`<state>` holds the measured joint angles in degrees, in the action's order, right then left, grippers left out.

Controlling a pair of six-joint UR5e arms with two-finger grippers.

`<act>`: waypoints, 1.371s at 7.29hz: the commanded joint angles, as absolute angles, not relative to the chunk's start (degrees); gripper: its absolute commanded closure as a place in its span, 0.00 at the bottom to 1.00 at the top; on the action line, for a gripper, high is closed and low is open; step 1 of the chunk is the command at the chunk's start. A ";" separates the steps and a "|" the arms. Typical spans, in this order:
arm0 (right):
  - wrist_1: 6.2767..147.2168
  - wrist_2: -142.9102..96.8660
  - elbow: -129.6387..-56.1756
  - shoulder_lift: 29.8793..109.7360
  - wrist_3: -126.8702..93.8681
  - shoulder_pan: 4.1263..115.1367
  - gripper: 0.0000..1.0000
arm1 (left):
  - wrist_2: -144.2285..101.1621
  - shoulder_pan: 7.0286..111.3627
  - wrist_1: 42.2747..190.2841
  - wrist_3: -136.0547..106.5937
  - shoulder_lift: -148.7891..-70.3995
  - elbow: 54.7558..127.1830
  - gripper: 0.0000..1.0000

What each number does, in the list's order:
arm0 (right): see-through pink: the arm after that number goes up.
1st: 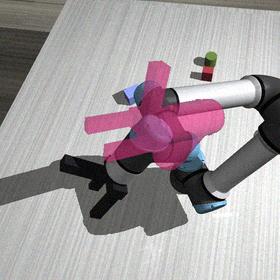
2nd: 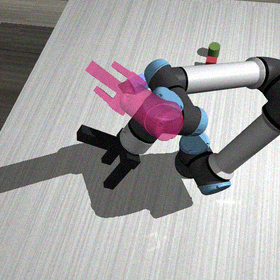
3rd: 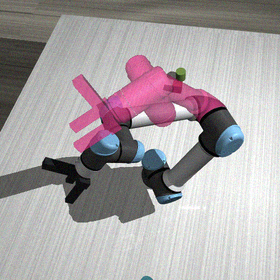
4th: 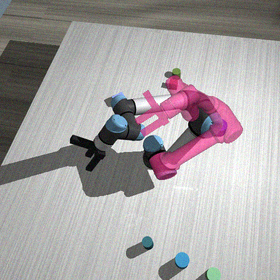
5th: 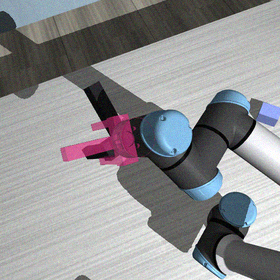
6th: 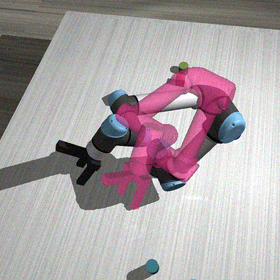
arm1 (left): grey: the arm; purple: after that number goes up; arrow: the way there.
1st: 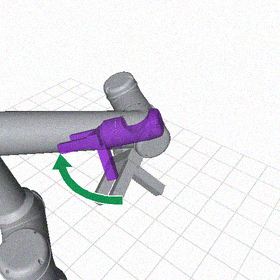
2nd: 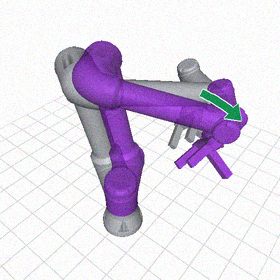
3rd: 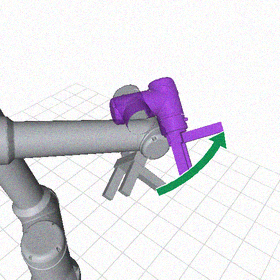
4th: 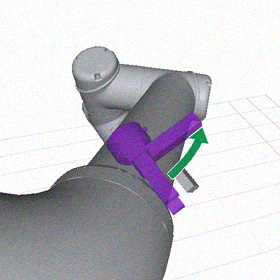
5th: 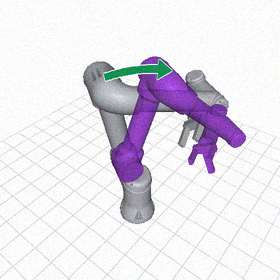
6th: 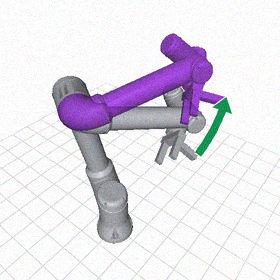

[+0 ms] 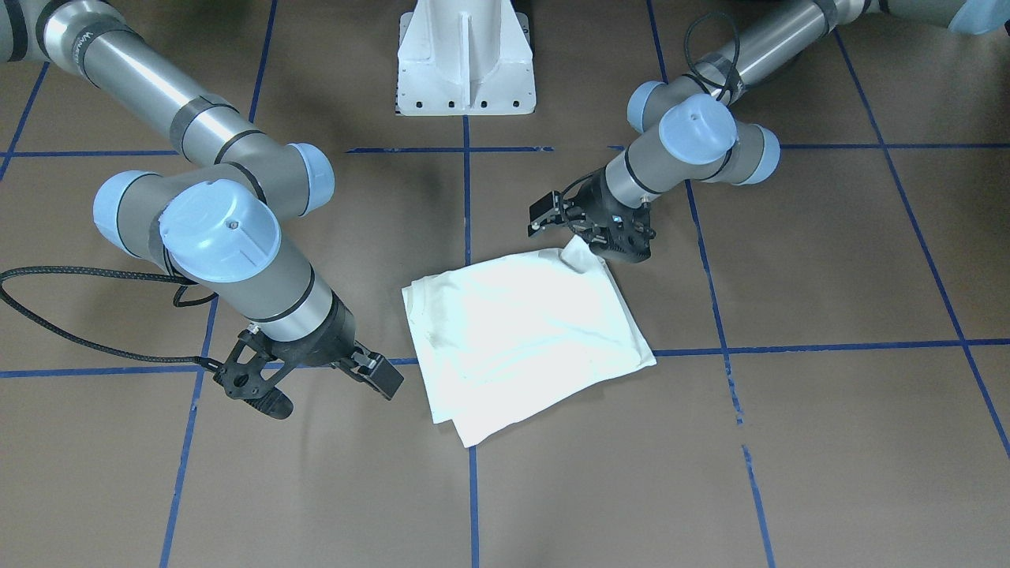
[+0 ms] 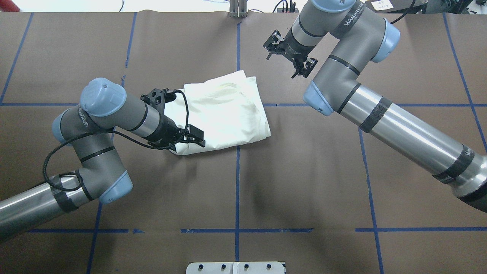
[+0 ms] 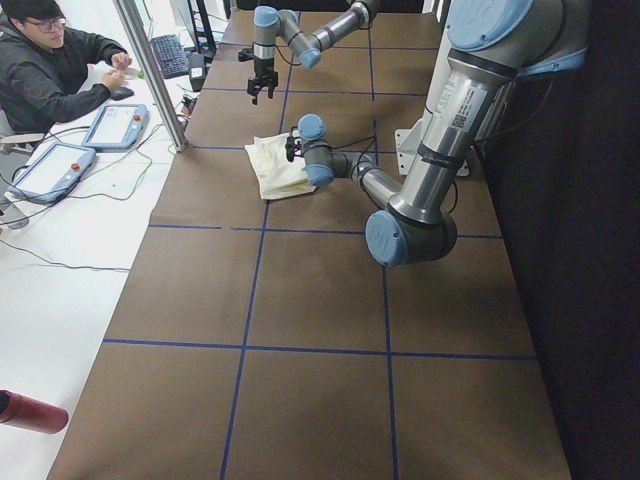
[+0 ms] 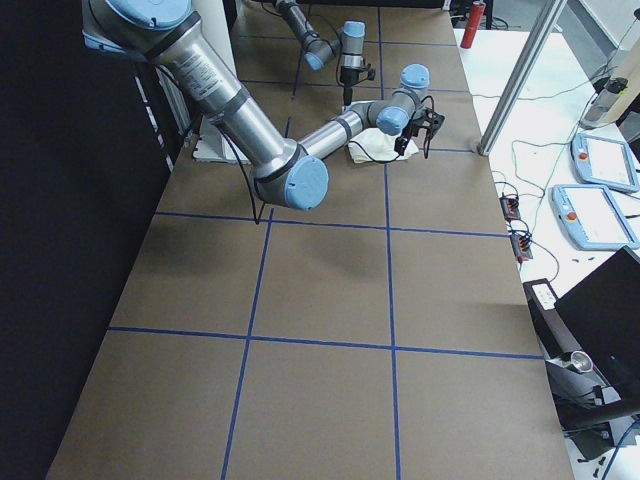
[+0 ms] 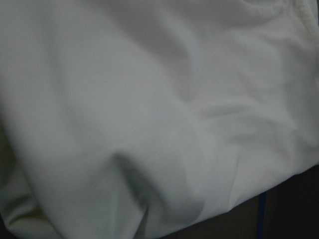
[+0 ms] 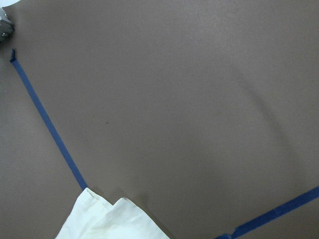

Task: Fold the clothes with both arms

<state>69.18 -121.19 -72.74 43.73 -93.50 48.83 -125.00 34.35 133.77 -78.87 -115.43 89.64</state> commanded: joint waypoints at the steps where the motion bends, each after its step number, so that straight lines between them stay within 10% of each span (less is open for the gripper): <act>1: 69.17 -121.20 -74.52 45.08 -93.43 48.87 0.00 | -123.32 30.78 133.77 -80.41 -109.62 96.91 0.00; 4: 69.08 -121.12 -77.76 47.88 -90.90 49.30 0.00 | -122.43 31.10 133.77 -81.04 -108.02 99.31 0.00; 10: 69.26 -126.70 -82.62 64.56 -50.10 65.78 0.00 | -122.96 68.30 118.65 -34.24 -100.46 98.79 0.00</act>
<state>69.22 -123.42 -82.75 60.65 -60.50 60.83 -123.30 59.43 126.76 -49.15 -101.11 98.97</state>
